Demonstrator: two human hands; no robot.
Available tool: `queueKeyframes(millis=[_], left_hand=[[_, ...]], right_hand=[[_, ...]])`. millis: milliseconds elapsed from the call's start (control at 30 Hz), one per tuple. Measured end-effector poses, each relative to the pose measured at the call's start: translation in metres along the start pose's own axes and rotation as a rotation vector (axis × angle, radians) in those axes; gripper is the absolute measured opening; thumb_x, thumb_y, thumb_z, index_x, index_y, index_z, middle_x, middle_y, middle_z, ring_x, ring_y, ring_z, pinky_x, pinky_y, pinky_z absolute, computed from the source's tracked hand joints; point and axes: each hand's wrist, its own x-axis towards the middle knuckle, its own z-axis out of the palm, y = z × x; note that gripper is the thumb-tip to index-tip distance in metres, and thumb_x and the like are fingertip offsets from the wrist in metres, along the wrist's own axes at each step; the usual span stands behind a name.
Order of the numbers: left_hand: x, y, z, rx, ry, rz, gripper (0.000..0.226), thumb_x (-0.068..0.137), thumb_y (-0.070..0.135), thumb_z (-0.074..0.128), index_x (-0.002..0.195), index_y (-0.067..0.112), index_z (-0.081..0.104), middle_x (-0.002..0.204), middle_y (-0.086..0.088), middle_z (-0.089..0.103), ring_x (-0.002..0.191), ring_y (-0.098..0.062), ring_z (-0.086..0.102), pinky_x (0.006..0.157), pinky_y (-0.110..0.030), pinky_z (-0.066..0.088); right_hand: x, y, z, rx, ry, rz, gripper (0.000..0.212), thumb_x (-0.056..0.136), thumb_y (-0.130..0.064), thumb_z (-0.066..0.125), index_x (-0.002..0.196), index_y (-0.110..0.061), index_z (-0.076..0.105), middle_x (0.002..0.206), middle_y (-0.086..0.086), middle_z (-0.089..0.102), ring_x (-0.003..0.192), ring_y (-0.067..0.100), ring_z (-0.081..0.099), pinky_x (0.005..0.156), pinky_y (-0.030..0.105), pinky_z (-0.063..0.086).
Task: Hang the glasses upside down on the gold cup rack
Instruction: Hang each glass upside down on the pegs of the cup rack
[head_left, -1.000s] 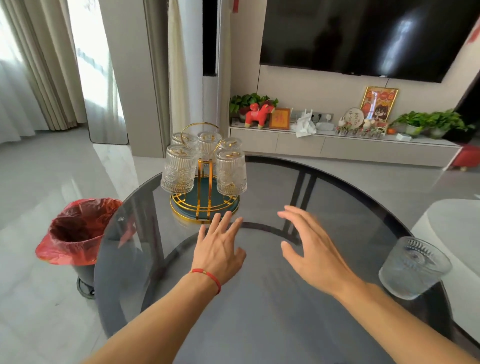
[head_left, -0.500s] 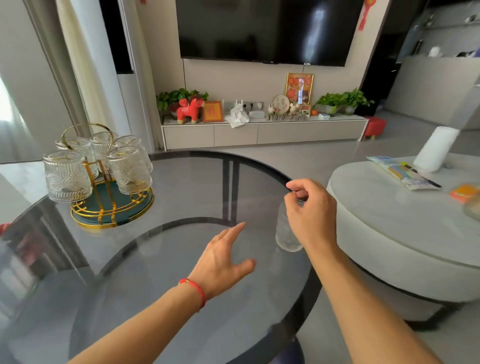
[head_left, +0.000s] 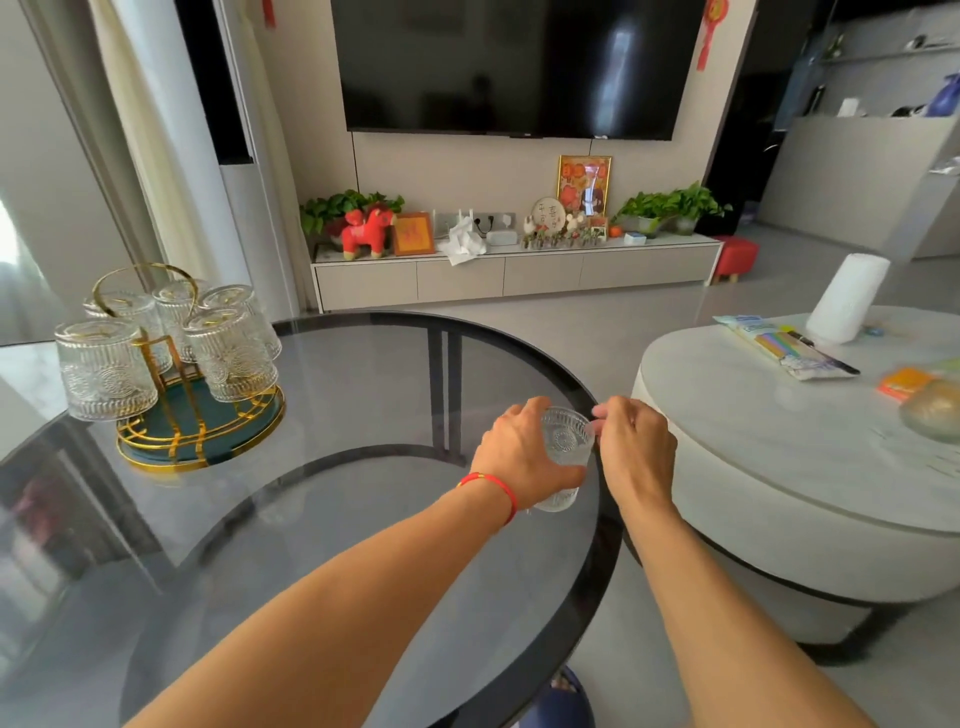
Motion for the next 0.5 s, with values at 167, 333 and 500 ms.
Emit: queueKeyframes(millis=[167,333,500], left_hand=[[-0.025,-0.028,-0.028,-0.043,0.005,0.021,0.090,0.067,0.049,0.087,0.145,0.028,0.047,0.133,0.000,0.062,0.118,-0.023,0.061,0.101,-0.039,0.054],[-0.049,-0.073,-0.073,-0.084,0.095,-0.062,0.087,0.063,0.048,0.090,0.140,0.028,0.055,0.126,0.005,0.067,0.111,-0.015,0.064,0.096,-0.029,0.053],[-0.077,-0.127,-0.117,-0.496,0.276,-0.286,0.087,0.051,0.053,0.095,0.128,0.029,0.060,0.116,0.005,0.069,0.101,-0.012,0.071,0.084,-0.033,0.062]], right_hand=[[-0.005,-0.001,0.012,-0.067,-0.205,-0.060,0.026,0.092,-0.024,0.053,0.083,-0.017,0.076,0.082,0.001,0.078,0.080,0.020,0.072,0.073,0.037,0.058],[-0.023,-0.013,0.045,-0.041,-0.419,-0.058,0.020,0.090,-0.018,0.060,0.081,-0.014,0.077,0.076,0.002,0.079,0.064,0.015,0.072,0.067,0.036,0.059],[-0.058,-0.038,0.096,0.180,-0.755,0.076,0.025,0.099,-0.022,0.059,0.104,-0.002,0.074,0.096,0.019,0.075,0.075,0.024,0.071,0.074,0.044,0.062]])
